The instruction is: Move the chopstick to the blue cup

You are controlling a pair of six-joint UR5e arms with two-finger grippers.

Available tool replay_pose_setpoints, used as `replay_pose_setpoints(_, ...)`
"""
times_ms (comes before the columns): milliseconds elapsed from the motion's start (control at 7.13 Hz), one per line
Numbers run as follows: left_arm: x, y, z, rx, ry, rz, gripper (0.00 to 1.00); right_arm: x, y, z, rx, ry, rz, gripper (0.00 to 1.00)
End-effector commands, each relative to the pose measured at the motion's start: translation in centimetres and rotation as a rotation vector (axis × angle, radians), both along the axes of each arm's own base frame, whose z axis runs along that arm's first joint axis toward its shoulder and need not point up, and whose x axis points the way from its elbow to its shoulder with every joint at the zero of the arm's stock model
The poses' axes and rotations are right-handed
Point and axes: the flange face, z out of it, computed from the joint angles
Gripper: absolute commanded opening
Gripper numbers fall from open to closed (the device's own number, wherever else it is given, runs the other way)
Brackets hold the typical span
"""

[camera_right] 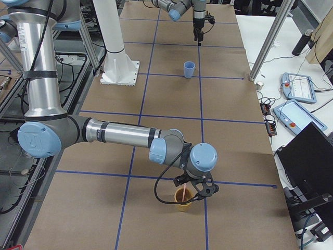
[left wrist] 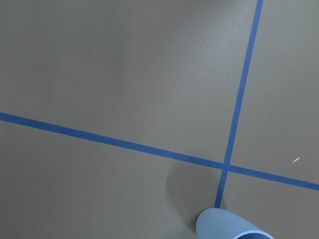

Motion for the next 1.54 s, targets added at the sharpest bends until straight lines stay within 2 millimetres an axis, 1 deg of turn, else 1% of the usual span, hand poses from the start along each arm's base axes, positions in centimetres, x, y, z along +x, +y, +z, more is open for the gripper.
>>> replay_pose_setpoints(0, -0.13, 0.12, -0.08, 0.002, 0.001, -0.002, 0.98, -0.36, 0.89, 0.67, -0.015, -0.039, 0.004, 1.0)
replay_pose_setpoints(280, -0.1, 0.07, -0.02, 0.002, -0.001, -0.003, 0.98, -0.76, 0.87, 0.83, -0.018, -0.056, 0.0, 0.99)
replay_pose_setpoints(421, -0.1, 0.07, -0.02, 0.002, -0.001, -0.003, 0.98, -0.77, 0.95, 0.9, -0.02, -0.056, 0.0, 0.94)
replay_pose_setpoints(561, -0.1, 0.07, -0.02, 0.002, -0.001, -0.003, 0.98, -0.78, 0.97, 0.97, -0.022, -0.057, 0.002, 0.75)
replay_pose_setpoints(701, -0.13, 0.1, -0.08, 0.003, 0.0, -0.003, 0.98, -0.78, 1.0, 1.11, -0.025, -0.058, 0.002, 0.54)
replay_pose_setpoints(841, -0.05, 0.17, -0.08, 0.003, 0.0, -0.001, 0.98, -0.78, 0.99, 1.04, -0.024, -0.058, 0.002, 0.3)
replay_pose_setpoints(982, -0.05, 0.17, -0.08, 0.003, 0.0, -0.001, 0.98, -0.78, 0.95, 0.89, -0.021, -0.057, 0.001, 0.12)
replay_pose_setpoints(1122, -0.05, 0.17, -0.19, 0.004, 0.001, -0.001, 0.98, -0.77, 0.9, 0.67, -0.018, -0.057, 0.002, 0.07)
replay_pose_setpoints(1262, -0.05, 0.17, -0.4, 0.006, 0.004, -0.001, 0.98, -0.69, 0.83, 0.31, -0.011, -0.056, 0.004, 0.05)
replay_pose_setpoints(1402, -0.05, 0.18, -0.62, 0.008, 0.006, 0.0, 0.98, -0.71, 0.99, 0.44, -0.014, -0.058, 0.005, 0.05)
